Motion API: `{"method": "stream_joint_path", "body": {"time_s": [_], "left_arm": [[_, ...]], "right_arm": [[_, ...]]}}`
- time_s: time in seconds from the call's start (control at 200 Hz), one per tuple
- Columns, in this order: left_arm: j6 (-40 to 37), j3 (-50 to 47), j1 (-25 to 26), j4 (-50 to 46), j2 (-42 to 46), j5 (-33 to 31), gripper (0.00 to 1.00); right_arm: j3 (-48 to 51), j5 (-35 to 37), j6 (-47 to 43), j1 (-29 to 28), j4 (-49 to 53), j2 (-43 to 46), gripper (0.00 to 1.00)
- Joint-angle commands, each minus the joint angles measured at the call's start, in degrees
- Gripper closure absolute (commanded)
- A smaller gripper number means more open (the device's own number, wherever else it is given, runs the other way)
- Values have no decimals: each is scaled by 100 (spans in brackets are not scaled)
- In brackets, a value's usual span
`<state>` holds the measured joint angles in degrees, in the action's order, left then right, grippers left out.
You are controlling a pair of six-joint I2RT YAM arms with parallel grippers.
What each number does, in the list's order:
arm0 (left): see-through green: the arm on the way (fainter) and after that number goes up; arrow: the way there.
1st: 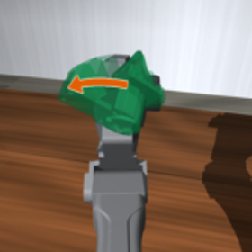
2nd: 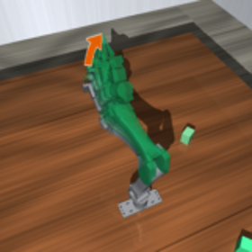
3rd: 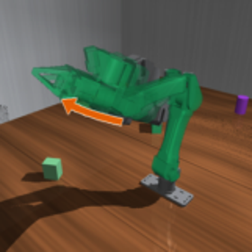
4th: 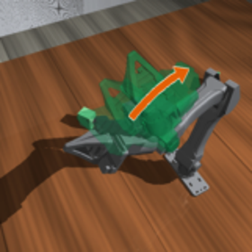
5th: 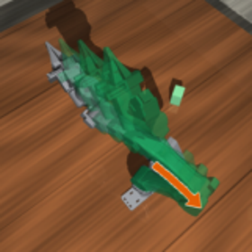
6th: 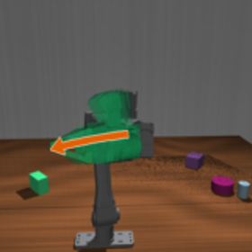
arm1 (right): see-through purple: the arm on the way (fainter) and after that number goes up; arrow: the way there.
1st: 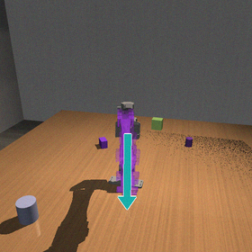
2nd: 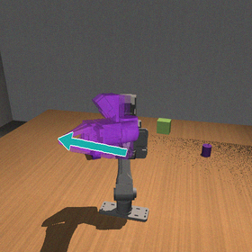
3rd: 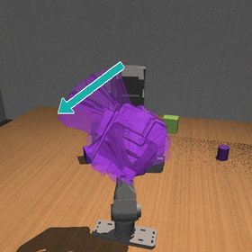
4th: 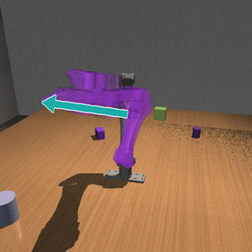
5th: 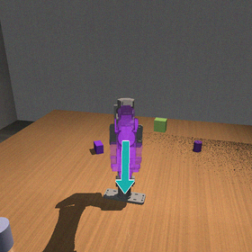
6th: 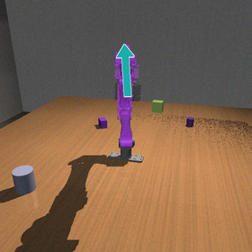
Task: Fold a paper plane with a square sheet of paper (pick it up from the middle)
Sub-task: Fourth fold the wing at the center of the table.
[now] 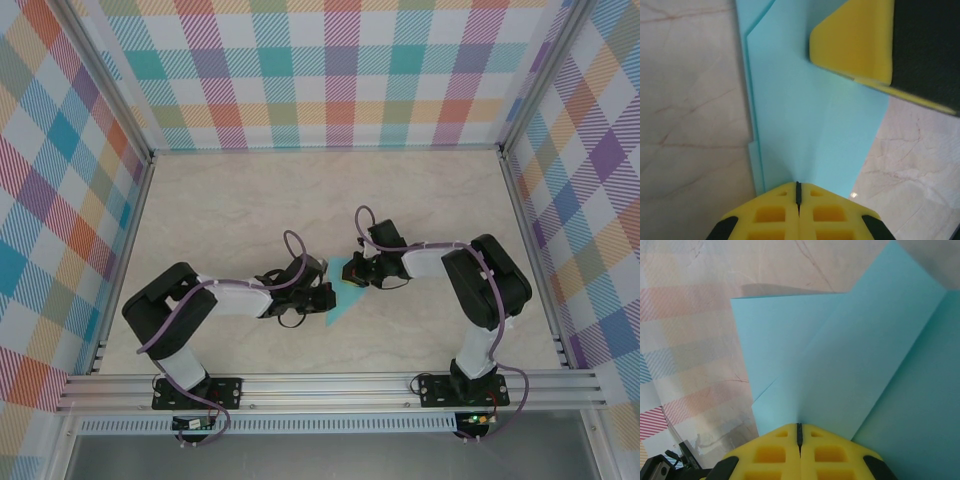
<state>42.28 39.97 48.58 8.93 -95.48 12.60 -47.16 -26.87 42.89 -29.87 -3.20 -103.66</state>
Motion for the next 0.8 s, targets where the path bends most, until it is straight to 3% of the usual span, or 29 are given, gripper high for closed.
{"method": "stream_joint_path", "body": {"time_s": [0.0, 0.17, 0.345, 0.455, 0.795], "left_arm": [[-143, -11, 82, -1398, 220, 181, 98], [213, 525, 60, -1667, 510, 234, 94], [1093, 582, 55, -731, 475, 357, 91], [1191, 712, 61, -728, 261, 192, 91], [1712, 564, 59, 486, -414, 189, 90]], "right_arm": [[371, 540, 41, -29, 249, -227, 95], [414, 526, 78, -35, 253, -156, 95], [398, 513, 131, -37, 250, -158, 95], [383, 504, 175, -37, 232, -194, 95], [404, 481, 171, -37, 212, -268, 95]]}}
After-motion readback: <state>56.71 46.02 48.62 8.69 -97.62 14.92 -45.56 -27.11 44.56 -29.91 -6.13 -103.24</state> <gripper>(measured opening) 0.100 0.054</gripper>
